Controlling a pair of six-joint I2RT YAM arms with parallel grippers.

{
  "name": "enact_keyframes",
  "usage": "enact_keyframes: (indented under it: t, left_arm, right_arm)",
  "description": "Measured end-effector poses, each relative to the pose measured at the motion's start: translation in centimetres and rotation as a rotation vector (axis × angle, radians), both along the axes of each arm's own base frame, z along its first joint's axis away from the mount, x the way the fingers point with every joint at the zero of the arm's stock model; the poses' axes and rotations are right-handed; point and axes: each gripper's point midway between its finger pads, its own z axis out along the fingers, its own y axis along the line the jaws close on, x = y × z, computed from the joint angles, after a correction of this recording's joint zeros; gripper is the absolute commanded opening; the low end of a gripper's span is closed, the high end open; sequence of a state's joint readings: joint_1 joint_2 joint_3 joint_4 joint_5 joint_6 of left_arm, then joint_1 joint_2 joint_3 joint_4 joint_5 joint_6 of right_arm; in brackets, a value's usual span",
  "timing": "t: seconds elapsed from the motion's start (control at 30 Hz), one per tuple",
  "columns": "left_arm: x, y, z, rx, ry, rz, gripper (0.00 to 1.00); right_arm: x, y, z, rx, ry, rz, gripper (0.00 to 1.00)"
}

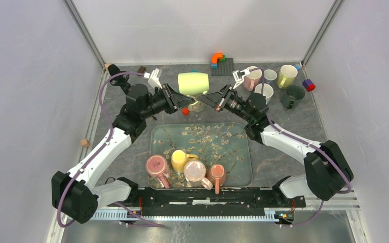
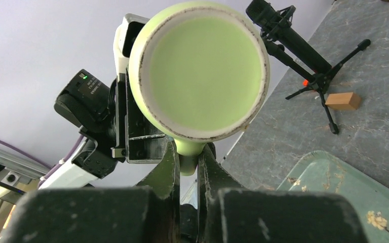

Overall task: Turn the mug right side up
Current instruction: Turn over the cup on the tray.

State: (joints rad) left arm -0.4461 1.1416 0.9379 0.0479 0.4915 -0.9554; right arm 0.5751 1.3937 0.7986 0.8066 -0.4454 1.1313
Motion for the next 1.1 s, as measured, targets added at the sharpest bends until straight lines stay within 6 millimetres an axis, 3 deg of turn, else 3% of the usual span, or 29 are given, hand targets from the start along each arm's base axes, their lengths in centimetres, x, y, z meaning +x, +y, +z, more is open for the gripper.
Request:
enact_keyframes:
  t: [0.3, 0.6, 1.1]
  left_arm:
    - [0.0, -0.2, 1.8, -0.067, -0.023, -0.017, 0.31]
    - [-0.4, -0.5, 4.0, -0.148, -0.048, -0.049, 0.32]
    - [-0.4, -1.0, 4.8, -0.197, -0.064, -0.117, 0.34]
  right_arm:
    - [0.0, 0.1, 1.3, 0.083, -0.005, 0.034, 0.00]
    - [-0.2, -0.1, 2.8, 0.154, -0.026, 0.053, 0.00]
    - [-0.1, 0.1, 3.6, 0.178, -0.025, 0.088, 0.00]
